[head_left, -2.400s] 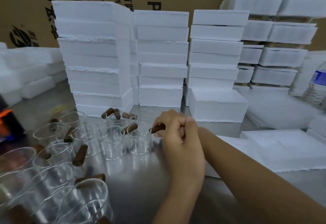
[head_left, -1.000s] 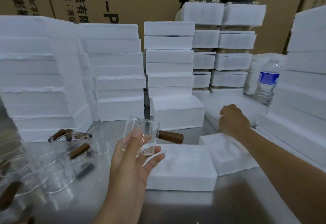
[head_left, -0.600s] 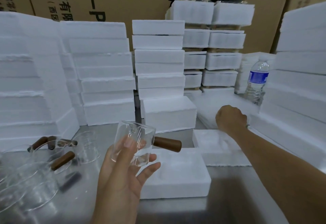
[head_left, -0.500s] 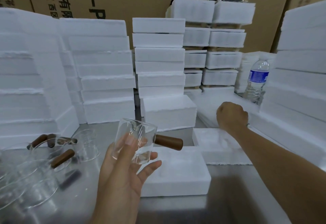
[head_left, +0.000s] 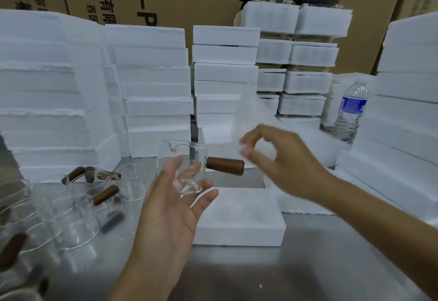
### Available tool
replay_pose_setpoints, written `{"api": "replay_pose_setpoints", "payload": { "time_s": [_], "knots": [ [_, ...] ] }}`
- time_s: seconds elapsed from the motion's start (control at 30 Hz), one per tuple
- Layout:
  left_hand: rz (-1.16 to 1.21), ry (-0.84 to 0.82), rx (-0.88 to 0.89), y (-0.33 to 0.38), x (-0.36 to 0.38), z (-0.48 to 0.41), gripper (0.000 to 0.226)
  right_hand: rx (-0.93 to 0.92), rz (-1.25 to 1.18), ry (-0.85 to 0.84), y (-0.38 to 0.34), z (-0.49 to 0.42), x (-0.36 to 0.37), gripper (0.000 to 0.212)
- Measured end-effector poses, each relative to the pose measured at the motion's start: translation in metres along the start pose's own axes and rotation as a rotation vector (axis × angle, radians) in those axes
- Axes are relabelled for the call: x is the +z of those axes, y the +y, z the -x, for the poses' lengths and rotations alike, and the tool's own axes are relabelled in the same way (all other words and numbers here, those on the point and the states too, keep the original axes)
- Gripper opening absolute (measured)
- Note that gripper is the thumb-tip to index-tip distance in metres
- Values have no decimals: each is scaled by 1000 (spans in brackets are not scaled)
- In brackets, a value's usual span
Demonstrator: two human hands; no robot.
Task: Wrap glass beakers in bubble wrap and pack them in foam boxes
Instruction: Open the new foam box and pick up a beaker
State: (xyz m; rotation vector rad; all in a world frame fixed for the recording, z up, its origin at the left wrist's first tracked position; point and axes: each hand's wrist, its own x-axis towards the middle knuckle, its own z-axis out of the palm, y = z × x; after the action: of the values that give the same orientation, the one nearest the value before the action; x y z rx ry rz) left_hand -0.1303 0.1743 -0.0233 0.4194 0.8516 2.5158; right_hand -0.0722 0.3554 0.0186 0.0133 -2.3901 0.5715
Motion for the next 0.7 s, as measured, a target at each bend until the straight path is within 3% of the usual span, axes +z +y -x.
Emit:
{"api": "replay_pose_setpoints", "payload": {
  "time_s": [0.13, 0.27, 0.33, 0.4, 0.47, 0.57, 0.7],
  "knots": [
    [105, -168, -58, 10, -3, 1, 73, -19, 73, -246, -36, 44, 30, 8],
    [100, -195, -80, 10, -3, 3, 68, -66, 138, -395, -53, 65, 61, 17],
    [77, -171, -85, 8, -3, 4, 61, -165, 155, -389, -52, 69, 68, 23],
    [54, -145, -77, 7, -3, 4, 54, -148, 55, -375, -47, 73, 67, 33],
    [36, -137, -67, 7, -5, 2, 53, -17, -44, -286, -36, 76, 59, 35],
    [-17, -104, -57, 6, -7, 1, 50, 216, -204, -15, -16, 77, 44, 11],
    [-184, -65, -64, -3, -8, 0, 24, 339, -539, 185, 2, 76, 29, 16]
  ]
}}
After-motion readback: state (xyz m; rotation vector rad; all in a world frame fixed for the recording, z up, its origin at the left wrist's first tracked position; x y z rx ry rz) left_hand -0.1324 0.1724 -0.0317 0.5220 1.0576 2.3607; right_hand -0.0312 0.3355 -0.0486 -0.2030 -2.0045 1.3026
